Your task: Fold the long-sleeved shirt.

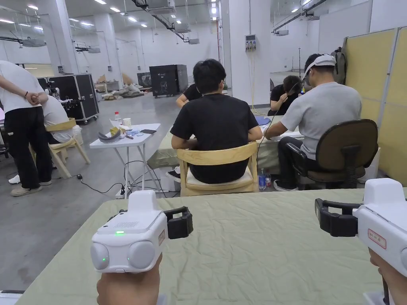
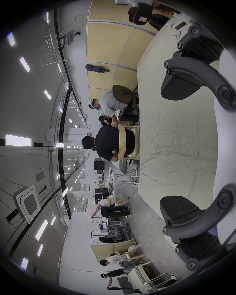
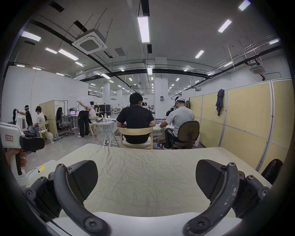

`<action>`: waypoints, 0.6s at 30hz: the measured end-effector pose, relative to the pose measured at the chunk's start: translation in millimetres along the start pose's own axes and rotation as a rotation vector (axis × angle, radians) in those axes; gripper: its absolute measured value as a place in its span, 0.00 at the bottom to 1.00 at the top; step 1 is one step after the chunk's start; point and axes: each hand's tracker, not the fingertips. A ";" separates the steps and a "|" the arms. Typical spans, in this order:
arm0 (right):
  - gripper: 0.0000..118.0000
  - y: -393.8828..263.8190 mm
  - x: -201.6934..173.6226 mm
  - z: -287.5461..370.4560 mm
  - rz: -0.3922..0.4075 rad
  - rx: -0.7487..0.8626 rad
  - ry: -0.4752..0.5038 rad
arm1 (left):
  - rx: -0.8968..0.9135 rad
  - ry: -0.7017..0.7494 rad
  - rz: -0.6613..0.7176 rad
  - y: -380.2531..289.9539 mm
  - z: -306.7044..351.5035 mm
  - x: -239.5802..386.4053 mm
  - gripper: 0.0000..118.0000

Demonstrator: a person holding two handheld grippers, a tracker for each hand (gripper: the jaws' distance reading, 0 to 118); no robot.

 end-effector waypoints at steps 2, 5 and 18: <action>1.00 0.2 -0.5 -0.4 0.001 -0.004 -0.001 | -0.001 -0.002 0.000 -0.5 0.1 0.2 0.99; 1.00 0.5 -1.3 0.3 0.010 -0.005 -0.012 | 0.000 -0.005 0.000 -0.7 -0.6 0.6 1.00; 1.00 -0.8 1.6 -0.2 -0.009 -0.005 -0.004 | 0.006 -0.007 0.001 -0.8 0.2 1.5 0.99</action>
